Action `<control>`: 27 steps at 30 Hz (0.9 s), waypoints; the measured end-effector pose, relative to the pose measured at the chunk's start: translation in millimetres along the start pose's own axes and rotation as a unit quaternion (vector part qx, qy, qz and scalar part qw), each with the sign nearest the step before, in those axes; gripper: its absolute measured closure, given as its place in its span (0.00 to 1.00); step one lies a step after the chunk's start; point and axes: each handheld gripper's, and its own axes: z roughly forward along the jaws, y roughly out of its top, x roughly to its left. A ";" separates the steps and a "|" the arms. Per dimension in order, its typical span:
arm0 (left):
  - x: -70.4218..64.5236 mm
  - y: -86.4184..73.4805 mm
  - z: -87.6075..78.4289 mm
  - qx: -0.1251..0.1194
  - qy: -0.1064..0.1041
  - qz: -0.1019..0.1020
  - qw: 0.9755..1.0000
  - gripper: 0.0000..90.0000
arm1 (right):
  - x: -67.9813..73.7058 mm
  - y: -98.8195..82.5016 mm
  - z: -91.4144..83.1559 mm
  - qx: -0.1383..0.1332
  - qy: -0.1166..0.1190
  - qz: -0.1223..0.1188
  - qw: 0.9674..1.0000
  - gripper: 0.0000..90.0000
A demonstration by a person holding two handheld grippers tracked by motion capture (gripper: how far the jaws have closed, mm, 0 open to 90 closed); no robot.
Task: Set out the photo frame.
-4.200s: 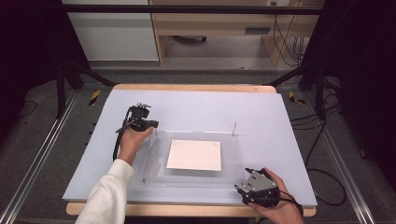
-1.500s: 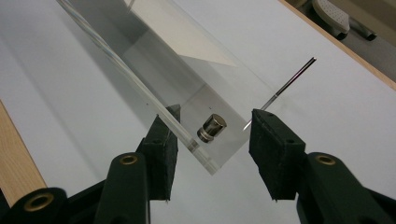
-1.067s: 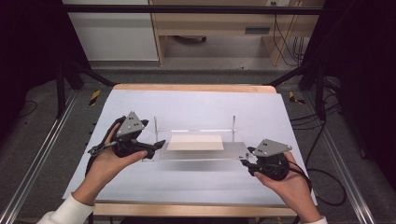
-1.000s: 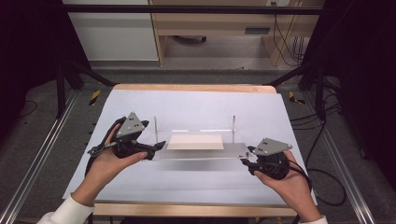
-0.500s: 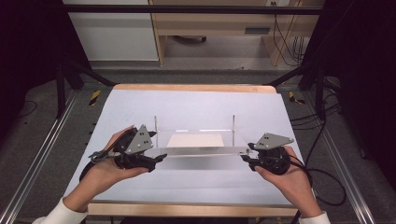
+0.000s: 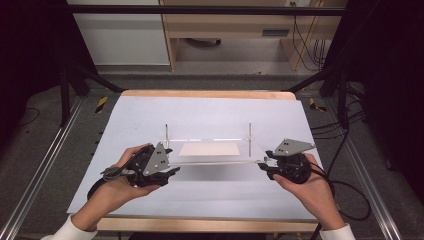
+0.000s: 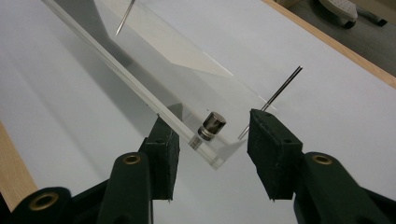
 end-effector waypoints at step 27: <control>11.5 -1.8 6.0 0.014 0.024 -0.008 1.000 0.80 | -8.0 -0.7 7.7 -0.035 -0.006 -0.023 0.999 0.53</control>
